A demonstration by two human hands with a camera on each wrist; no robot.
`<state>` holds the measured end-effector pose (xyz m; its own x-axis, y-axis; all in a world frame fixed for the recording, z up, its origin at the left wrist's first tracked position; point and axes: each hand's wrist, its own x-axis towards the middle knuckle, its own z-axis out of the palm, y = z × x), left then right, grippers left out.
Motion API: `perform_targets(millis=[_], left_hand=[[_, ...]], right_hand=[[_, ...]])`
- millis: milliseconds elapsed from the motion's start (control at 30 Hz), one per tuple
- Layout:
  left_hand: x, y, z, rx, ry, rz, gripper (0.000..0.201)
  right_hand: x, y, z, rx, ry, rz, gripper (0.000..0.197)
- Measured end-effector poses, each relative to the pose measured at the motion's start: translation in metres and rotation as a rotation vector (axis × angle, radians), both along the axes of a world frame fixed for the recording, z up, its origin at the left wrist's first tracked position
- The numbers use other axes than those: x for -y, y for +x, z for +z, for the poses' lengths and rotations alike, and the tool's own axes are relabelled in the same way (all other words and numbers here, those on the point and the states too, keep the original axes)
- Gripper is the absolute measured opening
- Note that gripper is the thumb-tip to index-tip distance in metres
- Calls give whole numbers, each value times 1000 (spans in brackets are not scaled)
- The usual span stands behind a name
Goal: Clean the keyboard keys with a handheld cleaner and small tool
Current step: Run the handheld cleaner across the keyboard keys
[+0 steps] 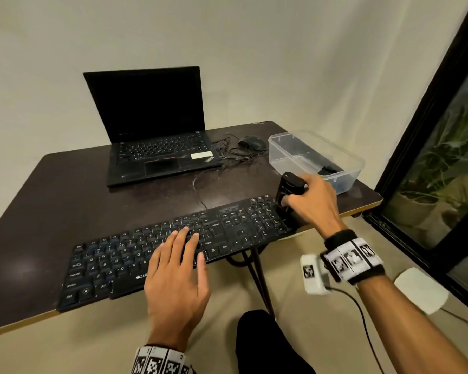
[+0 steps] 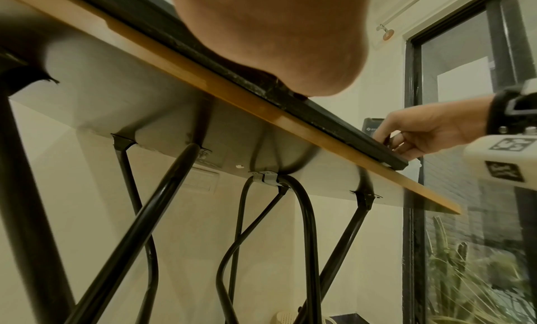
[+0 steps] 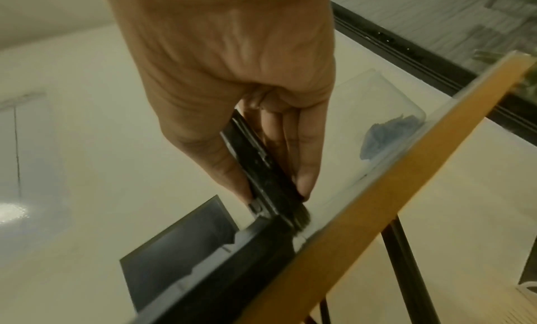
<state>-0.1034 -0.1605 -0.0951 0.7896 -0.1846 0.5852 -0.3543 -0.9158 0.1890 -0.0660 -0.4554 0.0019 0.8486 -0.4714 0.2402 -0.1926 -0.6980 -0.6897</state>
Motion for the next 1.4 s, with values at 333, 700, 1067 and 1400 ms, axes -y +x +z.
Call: perform_targets(millis=[333,700,1067,1400], left_hand=[[2,-2,3,-30,13,10,51],[1,-2,4,-26,32,13,51],[0,-4,4,12,14,3,47],[3,-3,3,-2,24,27,50]], right_hand=[[3,-60,-1,58,27,74,25],[-28,-67,-8,68,-14,67,21],[-121,-73,-10,130,12,298,21],[-32,-65,-4,119,-9,5,20]])
